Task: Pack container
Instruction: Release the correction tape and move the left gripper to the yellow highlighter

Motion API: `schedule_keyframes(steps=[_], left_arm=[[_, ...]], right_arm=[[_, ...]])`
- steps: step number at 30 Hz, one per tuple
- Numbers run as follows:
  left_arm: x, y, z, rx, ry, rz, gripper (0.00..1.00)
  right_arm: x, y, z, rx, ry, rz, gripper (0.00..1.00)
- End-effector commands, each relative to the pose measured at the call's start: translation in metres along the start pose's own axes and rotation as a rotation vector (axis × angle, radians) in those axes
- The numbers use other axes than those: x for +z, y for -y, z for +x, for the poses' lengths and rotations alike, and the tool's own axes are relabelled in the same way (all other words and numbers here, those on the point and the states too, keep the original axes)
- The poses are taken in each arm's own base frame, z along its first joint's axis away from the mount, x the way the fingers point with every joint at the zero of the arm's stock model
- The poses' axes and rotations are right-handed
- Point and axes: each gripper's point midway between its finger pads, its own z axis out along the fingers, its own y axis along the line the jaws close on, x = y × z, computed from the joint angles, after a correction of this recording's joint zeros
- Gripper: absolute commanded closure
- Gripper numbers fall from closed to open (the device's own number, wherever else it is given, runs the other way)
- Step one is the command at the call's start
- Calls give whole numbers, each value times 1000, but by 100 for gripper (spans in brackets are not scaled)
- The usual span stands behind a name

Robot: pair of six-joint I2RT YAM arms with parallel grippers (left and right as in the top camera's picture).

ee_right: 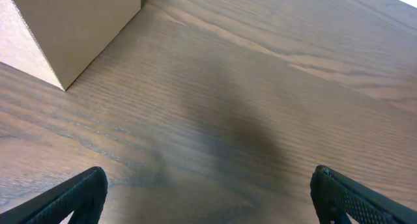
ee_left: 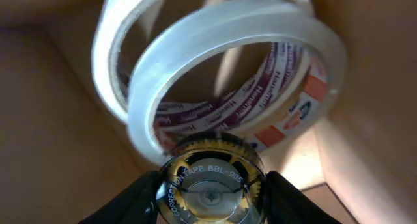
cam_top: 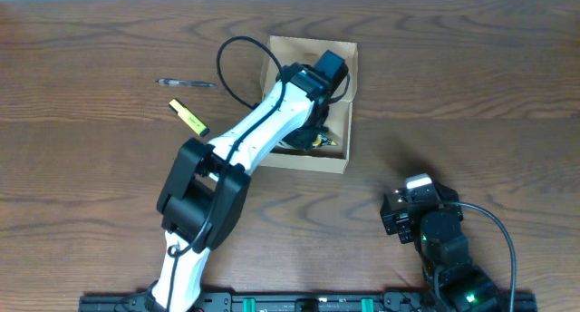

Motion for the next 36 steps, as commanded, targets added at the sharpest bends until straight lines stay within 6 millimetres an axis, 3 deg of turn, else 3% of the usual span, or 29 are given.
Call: schedule_keyframes(steps=[1,5,10,14,18,22,24,27,30,32,36], left_arm=[[6,4,1,9,-2,-2,46],[8,6,1,9,-1,2,37],[4,14,2,8,-5,30,36],[-26,31,0,19,13,120,34],[-76,48,-20,25,84,249,28],[-119,49,-67,-9,208,330,19],[-138,38,-105,-46,278,327,15],[-151,17,-156,-90,327,289,3],[-150,-13,-218,-154,342,207,3],[-142,-29,-248,-164,316,166,2],[-118,-52,-290,-160,243,106,4]], right_arm=[[0,3,1,5,1,12,1],[0,3,1,5,1,12,1],[0,3,1,5,1,12,1],[0,3,1,5,1,12,1],[0,3,1,5,1,12,1],[0,3,1,5,1,12,1],[0,3,1,5,1,12,1],[0,3,1,5,1,12,1],[0,3,1,5,1,12,1],[0,3,1,5,1,12,1],[0,3,1,5,1,12,1]])
